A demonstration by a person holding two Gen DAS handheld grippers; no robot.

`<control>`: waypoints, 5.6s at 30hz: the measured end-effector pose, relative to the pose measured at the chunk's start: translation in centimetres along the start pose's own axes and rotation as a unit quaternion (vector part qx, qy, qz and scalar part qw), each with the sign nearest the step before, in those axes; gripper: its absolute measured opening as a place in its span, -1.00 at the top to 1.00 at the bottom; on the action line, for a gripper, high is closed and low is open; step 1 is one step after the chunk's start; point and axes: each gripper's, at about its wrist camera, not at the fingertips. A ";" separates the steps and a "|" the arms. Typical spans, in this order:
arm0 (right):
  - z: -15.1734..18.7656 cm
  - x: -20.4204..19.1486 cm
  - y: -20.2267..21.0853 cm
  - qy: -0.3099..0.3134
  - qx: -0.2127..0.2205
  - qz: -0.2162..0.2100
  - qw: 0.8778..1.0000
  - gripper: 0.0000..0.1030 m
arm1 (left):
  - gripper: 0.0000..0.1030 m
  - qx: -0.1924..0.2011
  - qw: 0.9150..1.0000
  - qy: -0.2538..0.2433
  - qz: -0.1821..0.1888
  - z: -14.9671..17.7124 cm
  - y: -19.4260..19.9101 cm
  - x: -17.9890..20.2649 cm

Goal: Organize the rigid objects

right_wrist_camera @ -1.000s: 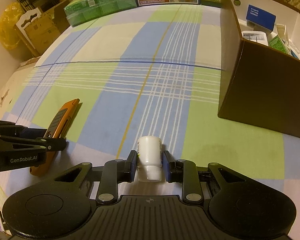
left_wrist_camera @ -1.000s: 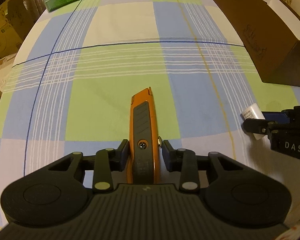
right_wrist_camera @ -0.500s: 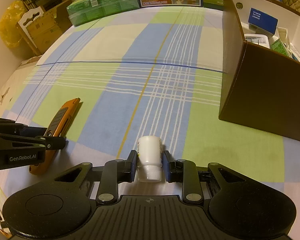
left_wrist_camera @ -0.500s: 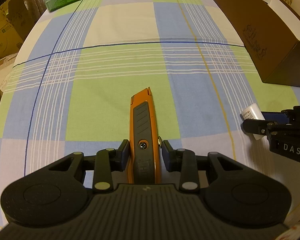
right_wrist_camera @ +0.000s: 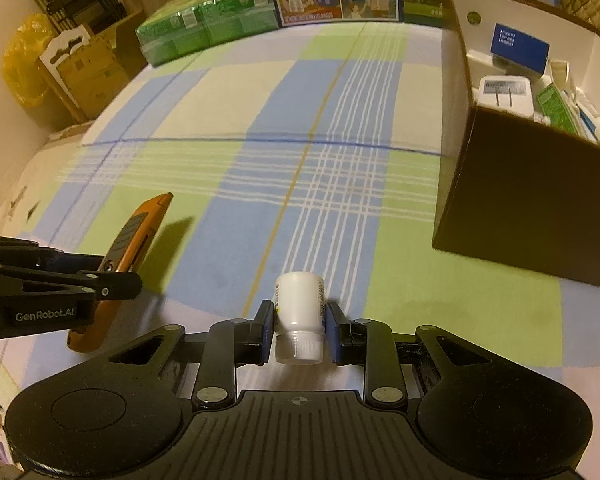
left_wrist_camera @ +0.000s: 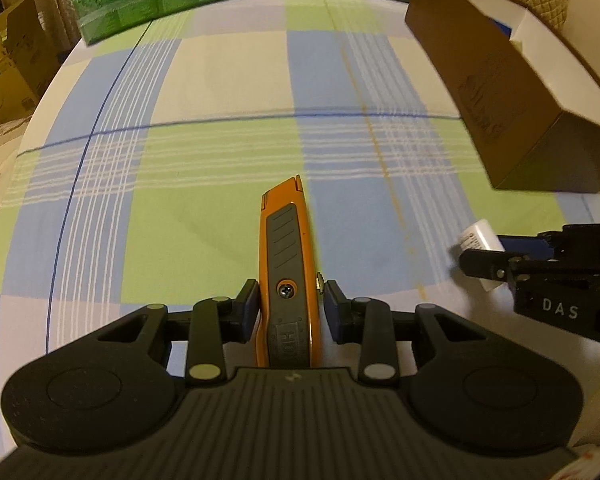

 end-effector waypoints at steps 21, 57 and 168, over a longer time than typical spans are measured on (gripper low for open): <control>-2.8 3.2 8.1 -0.026 0.082 -0.022 0.996 0.54 | 0.43 0.071 0.994 -0.047 0.063 -5.9 5.7 6.6; -9.9 25.0 9.9 -0.095 0.073 0.097 0.988 0.54 | 0.43 0.053 0.986 -0.110 0.112 -19.9 -1.4 27.5; 6.5 -3.8 15.3 -0.081 0.071 0.014 0.994 -0.25 | -0.35 0.070 0.997 -0.016 0.035 8.9 13.5 -0.3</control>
Point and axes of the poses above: each gripper's, at about its wrist camera, not at the fingertips, and y roughly against the way its jaws point, x to its right, z to its underside, and after that the axes turned 8 degrees about -x, right-handed
